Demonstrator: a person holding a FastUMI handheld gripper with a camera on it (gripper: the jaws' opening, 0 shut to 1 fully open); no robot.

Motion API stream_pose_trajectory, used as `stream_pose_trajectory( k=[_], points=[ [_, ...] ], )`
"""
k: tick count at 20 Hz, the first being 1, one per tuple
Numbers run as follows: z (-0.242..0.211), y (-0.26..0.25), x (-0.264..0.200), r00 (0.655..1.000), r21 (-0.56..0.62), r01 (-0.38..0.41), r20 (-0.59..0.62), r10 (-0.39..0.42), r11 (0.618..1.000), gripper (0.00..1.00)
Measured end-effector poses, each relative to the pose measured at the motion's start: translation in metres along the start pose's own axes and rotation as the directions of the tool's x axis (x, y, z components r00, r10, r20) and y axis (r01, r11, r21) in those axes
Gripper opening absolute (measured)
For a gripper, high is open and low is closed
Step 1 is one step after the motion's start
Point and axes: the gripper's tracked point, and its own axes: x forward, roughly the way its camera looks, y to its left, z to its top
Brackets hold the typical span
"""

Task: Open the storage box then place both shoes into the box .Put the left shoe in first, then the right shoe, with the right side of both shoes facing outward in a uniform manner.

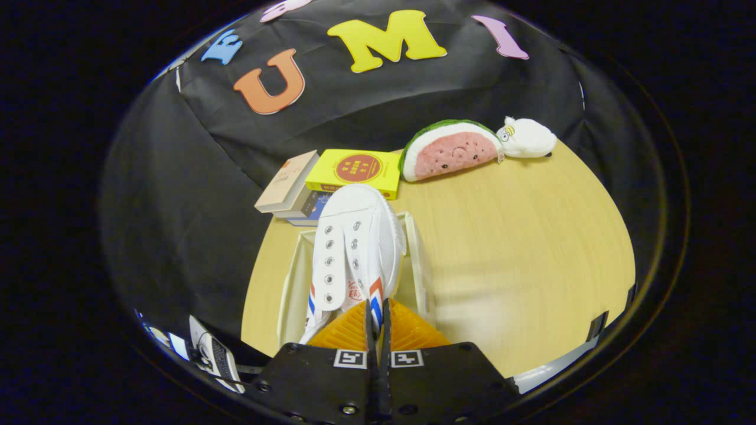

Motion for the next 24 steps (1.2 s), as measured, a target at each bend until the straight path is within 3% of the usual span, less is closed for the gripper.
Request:
stream_pose_trajectory(
  k=[5, 9, 10, 11, 12, 17, 19, 24],
  points=[
    [-0.021, -0.010, 0.025, 0.997, -0.026, 0.080, -0.003, -0.080, 0.996, 0.00],
    [-0.027, -0.010, 0.032, 0.995, -0.051, 0.098, -0.001, -0.098, 0.994, 0.02],
    [-0.030, -0.004, 0.031, 0.997, -0.051, 0.072, -0.007, -0.073, 0.996, 0.09],
    [-0.027, 0.000, 0.029, 0.998, -0.049, 0.063, 0.003, -0.063, 0.997, 0.23],
    [-0.023, 0.000, 0.028, 0.998, -0.057, 0.064, 0.020, -0.063, 0.996, 0.26],
    [-0.006, -0.003, 0.004, 0.991, -0.123, 0.076, 0.117, -0.062, 0.989, 0.80],
    [0.004, -0.010, -0.014, 0.982, -0.153, 0.098, 0.177, -0.070, 0.983, 0.92],
    [0.048, -0.047, -0.075, 0.922, -0.204, 0.203, 0.369, -0.117, 0.958, 0.97]
  ],
)
